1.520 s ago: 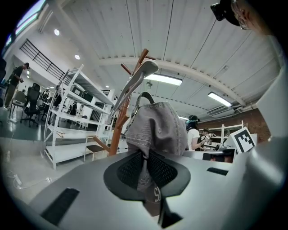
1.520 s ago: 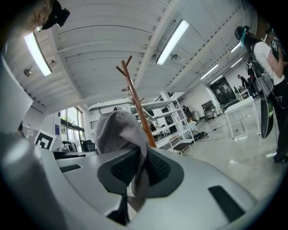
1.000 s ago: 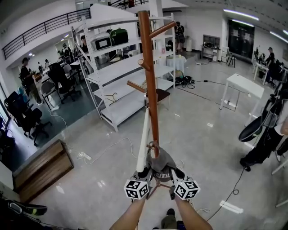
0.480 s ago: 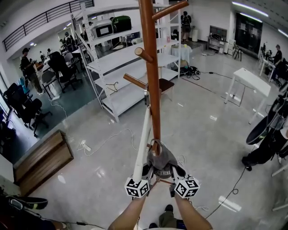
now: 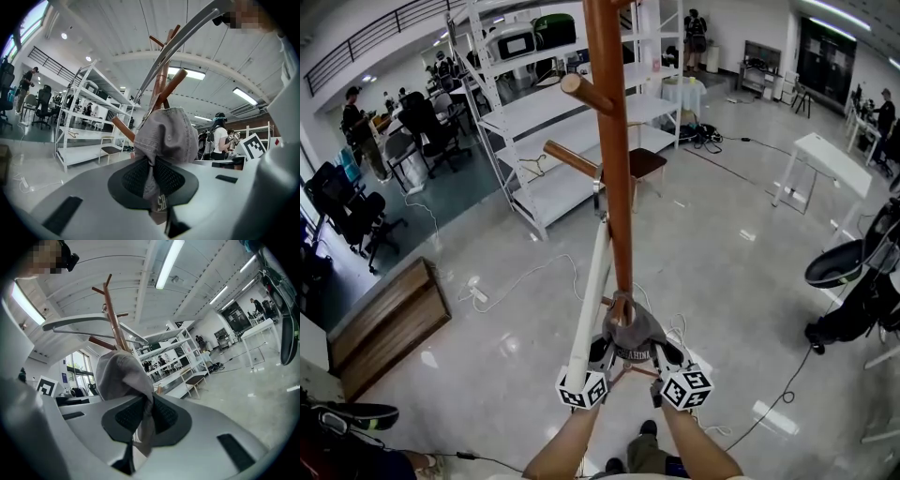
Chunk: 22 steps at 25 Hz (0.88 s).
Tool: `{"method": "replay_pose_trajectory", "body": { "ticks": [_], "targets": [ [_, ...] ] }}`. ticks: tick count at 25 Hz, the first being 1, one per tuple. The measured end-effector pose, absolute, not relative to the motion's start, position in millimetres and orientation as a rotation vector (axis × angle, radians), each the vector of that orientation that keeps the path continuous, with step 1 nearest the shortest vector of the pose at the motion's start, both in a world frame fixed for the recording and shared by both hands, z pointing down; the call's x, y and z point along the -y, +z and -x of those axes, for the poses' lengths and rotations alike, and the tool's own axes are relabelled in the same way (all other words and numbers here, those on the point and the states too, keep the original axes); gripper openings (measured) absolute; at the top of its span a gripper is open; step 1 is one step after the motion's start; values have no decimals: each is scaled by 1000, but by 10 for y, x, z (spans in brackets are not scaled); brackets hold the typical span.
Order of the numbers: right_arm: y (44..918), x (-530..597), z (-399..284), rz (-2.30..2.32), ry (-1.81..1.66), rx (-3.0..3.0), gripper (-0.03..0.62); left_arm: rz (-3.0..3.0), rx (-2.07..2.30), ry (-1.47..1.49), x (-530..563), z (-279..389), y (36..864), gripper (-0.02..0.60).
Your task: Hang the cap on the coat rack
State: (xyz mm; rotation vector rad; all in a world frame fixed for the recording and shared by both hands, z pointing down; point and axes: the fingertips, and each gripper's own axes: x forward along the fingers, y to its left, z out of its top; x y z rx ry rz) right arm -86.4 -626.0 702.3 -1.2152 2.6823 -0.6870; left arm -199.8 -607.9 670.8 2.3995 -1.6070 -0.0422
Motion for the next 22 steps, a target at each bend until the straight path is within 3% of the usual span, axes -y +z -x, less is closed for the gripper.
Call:
{"method": "replay_pose_trajectory", "body": {
  "ticks": [22],
  "targets": [
    [7103, 6545, 953, 1163, -652, -2766, 41, -2370, 1618, -52, 6335, 2037, 6811, 44]
  ]
}}
